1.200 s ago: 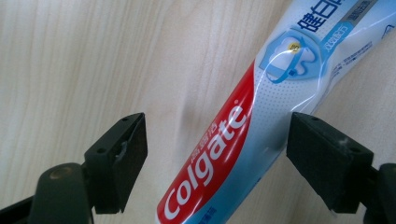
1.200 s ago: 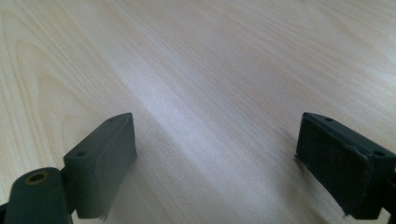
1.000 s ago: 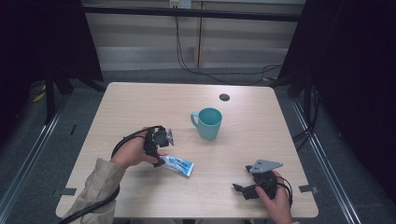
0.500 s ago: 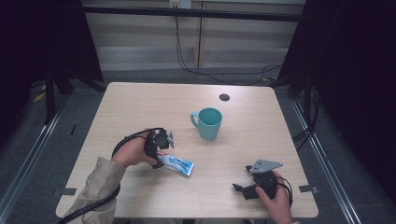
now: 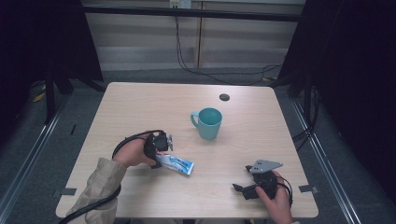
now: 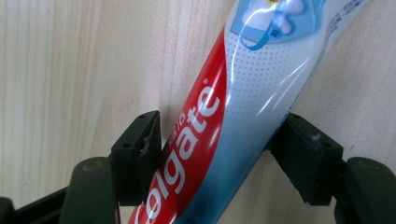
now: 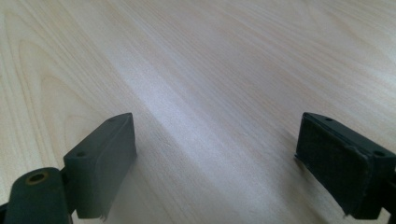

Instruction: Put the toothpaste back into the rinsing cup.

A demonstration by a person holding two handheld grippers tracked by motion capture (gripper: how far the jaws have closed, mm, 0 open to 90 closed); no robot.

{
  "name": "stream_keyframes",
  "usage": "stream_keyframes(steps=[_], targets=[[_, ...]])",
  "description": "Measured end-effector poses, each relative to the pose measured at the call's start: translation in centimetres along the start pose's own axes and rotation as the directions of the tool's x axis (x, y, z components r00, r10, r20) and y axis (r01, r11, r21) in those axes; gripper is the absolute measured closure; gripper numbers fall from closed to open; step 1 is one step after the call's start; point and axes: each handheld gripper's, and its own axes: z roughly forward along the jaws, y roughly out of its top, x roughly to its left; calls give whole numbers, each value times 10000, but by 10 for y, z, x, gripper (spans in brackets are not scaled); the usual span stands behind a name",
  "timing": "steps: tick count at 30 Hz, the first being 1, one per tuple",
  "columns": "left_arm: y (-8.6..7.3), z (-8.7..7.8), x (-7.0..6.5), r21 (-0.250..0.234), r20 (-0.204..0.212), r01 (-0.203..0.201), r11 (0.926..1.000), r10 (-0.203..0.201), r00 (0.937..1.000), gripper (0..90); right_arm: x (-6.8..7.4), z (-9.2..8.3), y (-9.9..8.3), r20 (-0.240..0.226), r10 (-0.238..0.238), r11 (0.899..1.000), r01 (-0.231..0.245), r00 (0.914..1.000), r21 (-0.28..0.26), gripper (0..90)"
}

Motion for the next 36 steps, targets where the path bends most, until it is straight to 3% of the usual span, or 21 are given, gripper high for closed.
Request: stream_keyframes(steps=[1,4,7,10,11,12,13,14,15,16,20,21,22,23,24,28,29,32,33,34,36], targets=[[0,0,-1,-62,23,104,9999,-104,9999,378,0,0,0,-5,-25,10000,25,10000,-15,114],[0,-2,-2,-4,49,-45,10000,45,10000,600,0,0,0,-5,-27,10000,27,10000,-15,114],[-7,-7,-3,-531,9,328,9980,-328,9995,696,0,0,0,-13,-31,10000,31,10000,-20,114],[-10,-9,-4,-737,74,568,9957,-565,9984,710,0,0,0,-22,-34,10000,34,10000,-23,114],[-13,-12,-4,-1178,384,956,9884,-917,9950,716,0,0,0,-27,-49,10000,49,10000,-27,114],[-13,-12,-4,-1178,384,956,9884,-917,9950,717,0,0,0,-27,-49,10000,49,10000,-27,114],[-16,-20,-3,-1559,570,1339,9786,-1264,9903,717,0,0,0,-27,-49,10000,49,10000,-26,114],[-16,-20,-3,-1559,570,1339,9786,-1264,9903,717,0,0,0,-27,-49,10000,49,10000,-26,114],[-21,-28,-1,-2021,880,2097,9566,-1956,9767,718,0,0,0,-27,-49,10000,48,10000,-26,114],[-21,-28,-1,-2021,880,2097,9566,-1956,9767,718,0,0,0,-27,-49,10000,48,10000,-26,114],[-30,-44,-1,-2889,1014,2815,9150,-2632,9594,718,0,0,0,-26,-52,10000,52,10000,-25,114],[-31,-46,-1,-3054,1014,2876,9078,-2693,9577,718,0,0,0,-25,-52,10000,52,10000,-25,114],[-31,-46,-1,-3054,1014,2876,9078,-2693,9577,718,0,0,0,-25,-52,10000,52,10000,-25,114],[-33,-50,-1,-3438,1102,3054,8880,-2849,9522,718,0,0,0,-22,-54,10000,54,10000,-24,114],[-33,-50,-1,-3438,1102,3054,8880,-2849,9522,718,0,0,0,-22,-54,10000,54,10000,-24,114],[-35,-55,-2,-4063,1360,3278,8529,-2983,9447,718,0,0,0,-24,-54,10000,54,10000,-22,114],[-35,-55,-3,-4490,1658,3664,8149,-3270,9304,718,-1,0,0,-38,-37,10000,37,10000,-26,114],[-36,-56,-3,-4687,1693,3654,8043,-3242,9307,718,-1,0,0,-35,-42,10000,42,10000,-24,114],[-37,-56,-3,-4904,1843,3755,7865,-3275,9267,717,-1,0,0,-40,-42,10000,42,10000,-24,114],[-37,-56,-3,-4904,1843,3755,7865,-3275,9267,718,-1,0,0,-40,-42,10000,42,10000,-24,114],[-38,-55,-4,-5151,1987,3849,7658,-3302,9228,718,-1,0,0,-4,-16,10000,16,10000,-32,132]])
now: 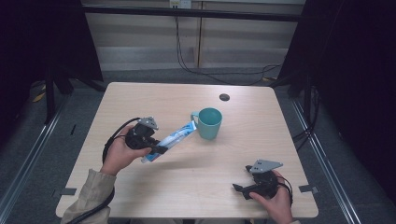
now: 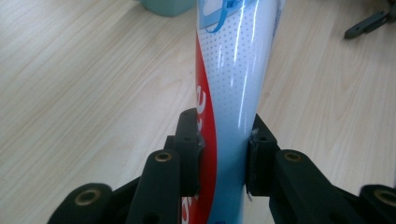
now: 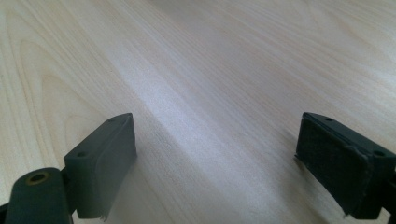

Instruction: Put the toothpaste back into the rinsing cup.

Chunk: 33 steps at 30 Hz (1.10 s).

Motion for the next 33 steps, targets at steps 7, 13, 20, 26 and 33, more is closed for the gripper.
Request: stream_keyframes(steps=[7,13,20,26,33], targets=[[-2,2,-1,-663,105,336,9972,-330,9994,719,-6,-5,2,-162,403,9985,-409,9991,-352,157],[1,6,-4,-1093,261,517,9927,-492,9985,719,-5,-10,17,-280,450,9952,-473,9986,-859,157],[4,9,-7,-1612,302,651,9848,-610,9977,719,-4,-12,43,-613,374,9895,-455,9974,-1375,157],[5,13,-10,-2013,489,799,9763,-714,9962,719,-3,-7,57,-968,380,9884,-517,9946,-1428,146],[10,17,-14,-2488,623,857,9648,-723,9954,719,-6,-3,72,-1485,772,9815,-1013,9859,-1627,143]])
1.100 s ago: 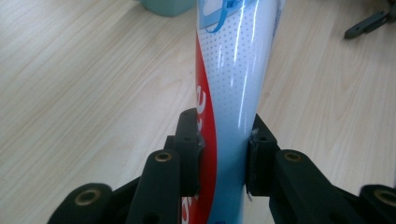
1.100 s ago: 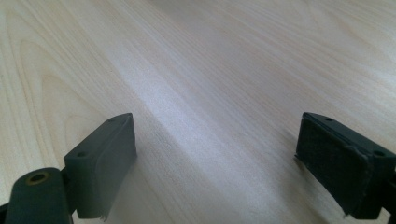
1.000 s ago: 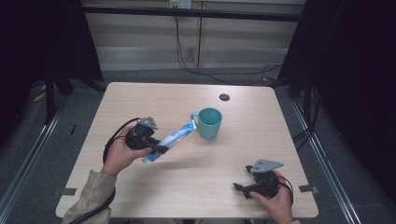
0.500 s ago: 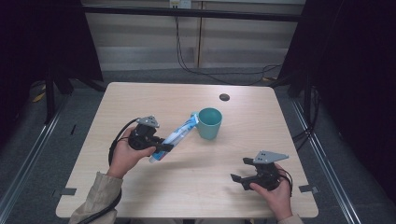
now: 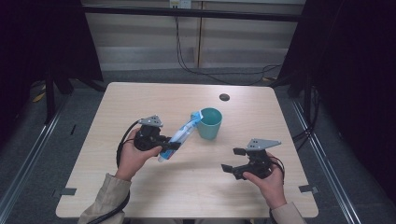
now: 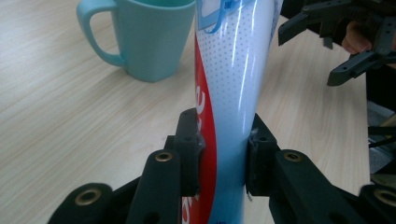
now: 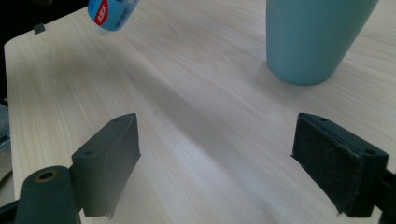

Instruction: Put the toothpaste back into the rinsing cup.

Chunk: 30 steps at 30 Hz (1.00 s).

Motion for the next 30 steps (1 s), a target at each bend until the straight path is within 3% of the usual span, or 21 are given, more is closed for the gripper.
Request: stream_keyframes(steps=[13,17,26,30], targets=[[6,16,-10,-531,73,2,9986,2,10000,719,-2,3,26,-317,377,9983,-391,9988,-442,140],[7,19,-11,-535,34,-45,9986,47,10000,718,-2,4,32,-388,456,9975,-475,9982,-514,140],[8,26,-14,-511,-9,-47,9987,47,10000,718,-2,10,49,-910,1038,9871,-1138,9904,-1126,140],[8,28,-15,-532,47,-15,9986,17,10000,718,-2,11,54,-1009,1044,9852,-1168,9894,-1253,140]])
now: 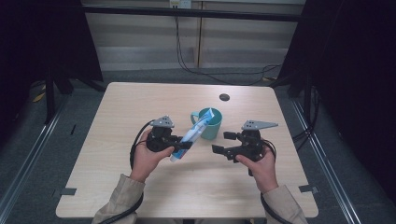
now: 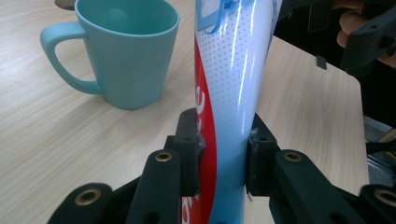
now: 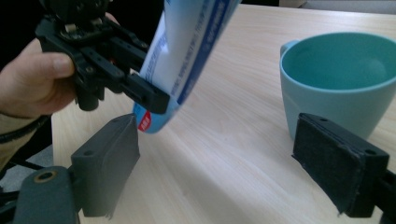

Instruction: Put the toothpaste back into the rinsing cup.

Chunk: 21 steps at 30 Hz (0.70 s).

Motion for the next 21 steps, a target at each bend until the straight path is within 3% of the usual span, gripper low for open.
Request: stream_keyframes(steps=[14,21], targets=[[9,10,-11,39,315,-242,9997,240,9992,718,-5,11,12,-661,828,9952,-860,9944,-467,152],[11,15,-15,-27,450,-331,9994,331,9984,718,-4,17,18,-1009,854,9935,-923,9912,-661,192]])
